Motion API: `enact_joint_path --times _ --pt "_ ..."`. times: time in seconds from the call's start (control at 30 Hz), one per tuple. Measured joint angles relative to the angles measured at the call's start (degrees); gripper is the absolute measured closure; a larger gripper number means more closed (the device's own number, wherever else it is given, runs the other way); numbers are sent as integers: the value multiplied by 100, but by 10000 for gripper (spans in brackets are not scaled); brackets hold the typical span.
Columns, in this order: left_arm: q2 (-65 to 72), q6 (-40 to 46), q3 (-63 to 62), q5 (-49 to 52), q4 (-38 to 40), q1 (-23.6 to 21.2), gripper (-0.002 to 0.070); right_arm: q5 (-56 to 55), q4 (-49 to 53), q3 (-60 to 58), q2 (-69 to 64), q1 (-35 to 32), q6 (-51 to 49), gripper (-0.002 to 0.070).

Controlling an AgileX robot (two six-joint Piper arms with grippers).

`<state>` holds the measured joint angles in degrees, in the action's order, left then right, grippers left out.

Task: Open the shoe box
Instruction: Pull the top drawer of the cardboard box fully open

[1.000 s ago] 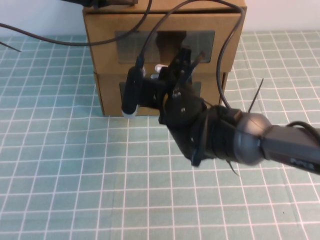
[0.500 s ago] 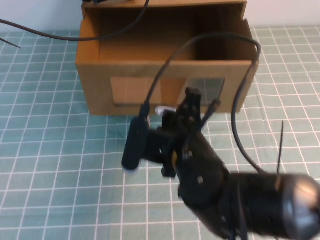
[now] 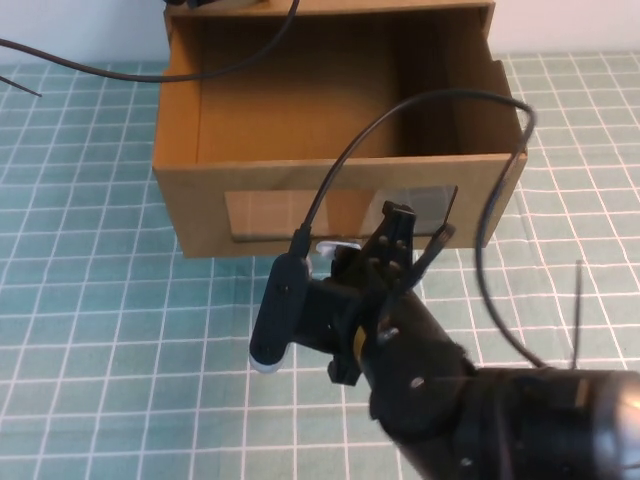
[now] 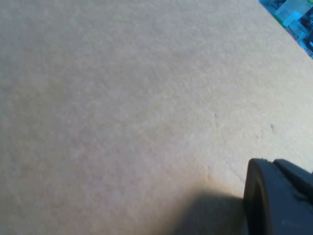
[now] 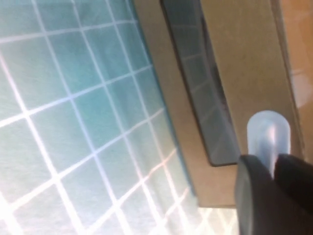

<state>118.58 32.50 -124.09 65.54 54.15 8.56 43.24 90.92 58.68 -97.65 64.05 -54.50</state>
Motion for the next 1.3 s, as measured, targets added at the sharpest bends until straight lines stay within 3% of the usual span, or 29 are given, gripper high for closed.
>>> enact_joint_path --times 0.13,0.33,0.53,0.63,0.77,0.87,1.03,1.17,1.3 --pt "2 0 -7 49 12 0 680 -416 -507 0 354 0 72 573" --pt "-69 0 -7 137 -51 0 680 -778 -1241 0 1008 0 159 429" --pt "-481 0 41 447 -435 0 680 -977 -1472 0 1774 0 183 397" --pt "-908 0 50 505 -530 0 680 -918 -1486 0 2318 0 414 441" --pt "-1642 0 50 512 -642 0 680 -587 -1486 0 3149 0 1229 604" --pt "-2213 0 50 580 -945 0 680 -143 -1499 0 3808 0 1924 664" --pt "-3163 -194 88 679 -1884 0 680 985 -2028 0 4815 0 3089 685" --pt "-4060 -281 637 691 -2416 0 680 1736 -3231 0 5680 0 3576 687" --pt "-5033 -281 1695 702 -2569 0 680 1590 -4682 -142 6434 0 4015 689"
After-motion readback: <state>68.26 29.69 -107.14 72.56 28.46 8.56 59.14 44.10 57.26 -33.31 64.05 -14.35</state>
